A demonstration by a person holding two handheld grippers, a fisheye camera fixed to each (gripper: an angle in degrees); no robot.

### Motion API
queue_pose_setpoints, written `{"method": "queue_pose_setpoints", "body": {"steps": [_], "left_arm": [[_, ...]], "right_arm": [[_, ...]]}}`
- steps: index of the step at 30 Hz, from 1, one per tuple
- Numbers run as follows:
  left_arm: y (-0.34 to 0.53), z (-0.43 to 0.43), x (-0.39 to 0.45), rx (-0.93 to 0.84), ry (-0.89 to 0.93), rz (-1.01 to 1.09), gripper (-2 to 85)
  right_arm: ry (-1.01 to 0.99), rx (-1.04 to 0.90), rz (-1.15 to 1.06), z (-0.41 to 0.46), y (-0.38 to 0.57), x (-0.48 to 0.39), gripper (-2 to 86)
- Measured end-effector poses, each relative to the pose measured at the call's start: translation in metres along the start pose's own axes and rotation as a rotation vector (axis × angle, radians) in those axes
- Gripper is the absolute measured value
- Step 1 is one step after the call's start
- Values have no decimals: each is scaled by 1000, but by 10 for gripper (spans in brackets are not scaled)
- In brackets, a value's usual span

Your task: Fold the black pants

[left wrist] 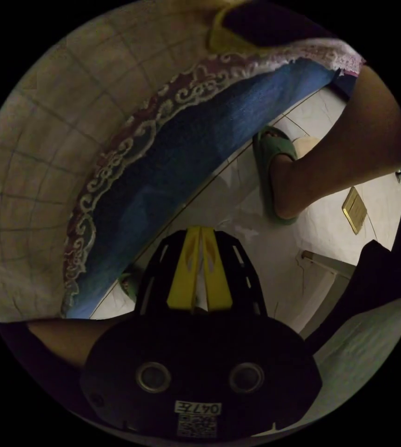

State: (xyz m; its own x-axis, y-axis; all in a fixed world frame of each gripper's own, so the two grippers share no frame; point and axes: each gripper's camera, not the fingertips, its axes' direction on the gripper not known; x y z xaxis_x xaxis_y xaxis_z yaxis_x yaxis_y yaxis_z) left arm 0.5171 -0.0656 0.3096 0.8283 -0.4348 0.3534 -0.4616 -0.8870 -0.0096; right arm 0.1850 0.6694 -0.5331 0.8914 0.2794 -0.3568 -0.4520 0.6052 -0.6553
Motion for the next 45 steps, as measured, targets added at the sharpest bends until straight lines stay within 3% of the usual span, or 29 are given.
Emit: {"method": "queue_pose_setpoints", "body": {"steps": [4,8,12,14,17,22,27,30,33,39,45], "left_arm": [[26,6,-10,148,74,12,-10],[63,-9,-2,381,229,174,-10],[107,4,-5,487,351,245,-10],[123,13,-12,513,357,243,-10],[154,18,-31,602,351,227,-10],[201,21,-71,727,252,162,-10],[247,31,-149,851,57,-133,-10],[242,74,-176,791,22,-212,-10],[225,141,-175,666,83,-195,-10],[228,257,-143,654,106,-166,-10],[259,344,-133,738,147,-207,-10]], "right_arm": [[-110,242,245,-107,38,104,0],[89,367,514,-183,92,216,37],[11,347,819,-189,140,327,64],[-130,358,1009,-175,168,389,71],[-303,404,1190,-155,191,443,77],[-417,446,1375,-138,204,487,80],[-367,433,1398,-149,192,508,53],[-345,405,1382,-151,181,520,18],[-351,431,1380,-160,171,525,8],[-257,464,1243,-204,117,517,4],[-224,565,879,-274,-16,462,2]]}}
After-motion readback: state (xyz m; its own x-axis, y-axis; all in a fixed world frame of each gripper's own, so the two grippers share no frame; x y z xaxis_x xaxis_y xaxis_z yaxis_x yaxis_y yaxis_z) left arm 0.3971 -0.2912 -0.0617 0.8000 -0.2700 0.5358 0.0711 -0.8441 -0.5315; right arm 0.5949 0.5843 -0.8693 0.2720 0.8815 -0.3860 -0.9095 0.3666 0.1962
